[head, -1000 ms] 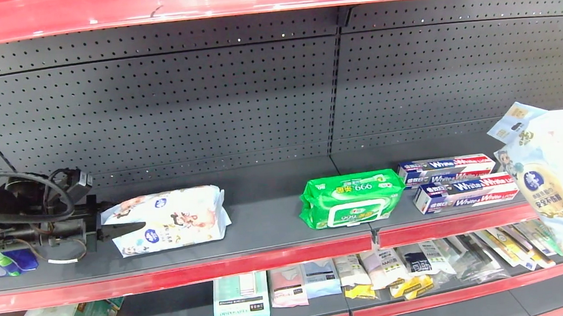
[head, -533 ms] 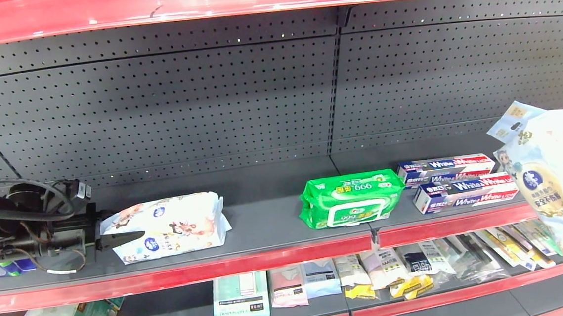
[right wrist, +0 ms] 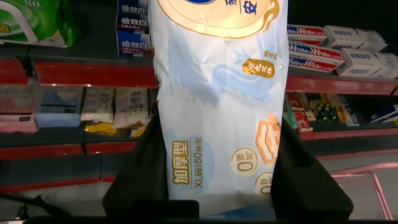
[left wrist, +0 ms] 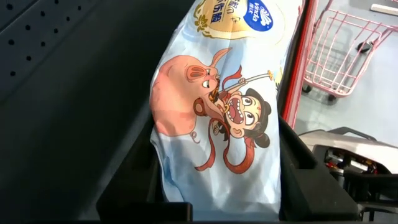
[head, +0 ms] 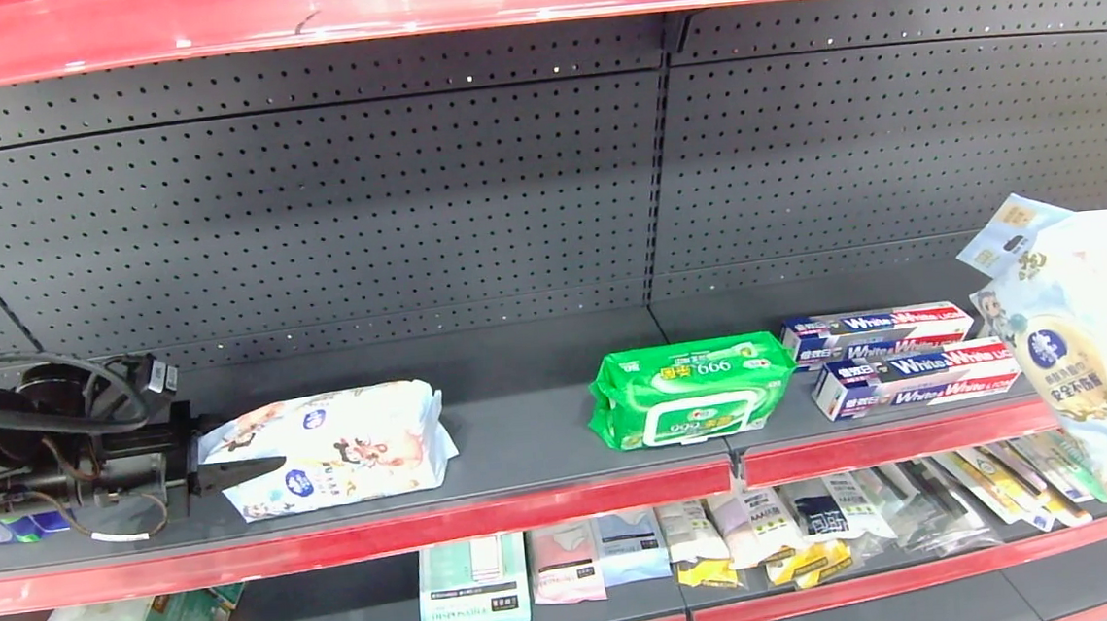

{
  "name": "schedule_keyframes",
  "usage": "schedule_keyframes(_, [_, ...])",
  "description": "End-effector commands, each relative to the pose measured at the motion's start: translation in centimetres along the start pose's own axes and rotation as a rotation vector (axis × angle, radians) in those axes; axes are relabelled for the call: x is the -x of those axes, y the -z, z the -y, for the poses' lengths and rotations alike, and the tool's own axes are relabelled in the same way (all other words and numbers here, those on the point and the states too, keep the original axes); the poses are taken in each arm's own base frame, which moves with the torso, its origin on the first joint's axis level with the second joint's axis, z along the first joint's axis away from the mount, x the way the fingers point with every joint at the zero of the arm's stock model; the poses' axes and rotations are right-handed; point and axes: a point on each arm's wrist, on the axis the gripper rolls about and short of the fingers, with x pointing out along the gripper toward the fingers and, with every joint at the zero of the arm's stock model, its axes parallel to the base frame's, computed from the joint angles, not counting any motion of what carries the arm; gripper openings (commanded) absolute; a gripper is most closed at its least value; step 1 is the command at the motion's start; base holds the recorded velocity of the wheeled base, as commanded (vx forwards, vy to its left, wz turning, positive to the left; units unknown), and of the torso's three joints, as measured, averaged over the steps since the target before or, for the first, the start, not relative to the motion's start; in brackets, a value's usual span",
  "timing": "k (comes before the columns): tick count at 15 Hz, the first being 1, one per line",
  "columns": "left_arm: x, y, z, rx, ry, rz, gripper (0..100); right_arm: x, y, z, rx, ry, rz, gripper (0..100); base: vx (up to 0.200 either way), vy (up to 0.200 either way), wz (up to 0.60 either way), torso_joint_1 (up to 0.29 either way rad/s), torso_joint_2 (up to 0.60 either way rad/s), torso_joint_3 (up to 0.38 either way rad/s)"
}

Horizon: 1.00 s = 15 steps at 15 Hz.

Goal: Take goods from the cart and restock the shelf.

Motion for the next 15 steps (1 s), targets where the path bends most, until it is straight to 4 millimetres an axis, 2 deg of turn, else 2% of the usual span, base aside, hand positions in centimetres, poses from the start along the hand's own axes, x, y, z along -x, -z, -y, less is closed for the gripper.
schedule_keyframes(1, [0.0,-0.1,0.0,-0.002,0.000,0.002,0,-0.1,0.0,0.0,-0.001,-0.001,-0.002,0,0.000,0.000,0.00,0.000,0.00,0.000])
schedule_keyframes(6, [0.6,0.5,0.5,-0.005,-0.010,0.002,0,-0.1,0.0,0.0,0.001,-0.002,-0.005,0,0.000,0.000,0.00,0.000,0.00,0.000])
schedule_keyframes(15, [0.6,0.9,1.0,-0.015,0.003,0.025,0,-0.3,-0.1,0.1,0.006,0.014,-0.016,0,0.000,0.000,0.00,0.000,0.00,0.000])
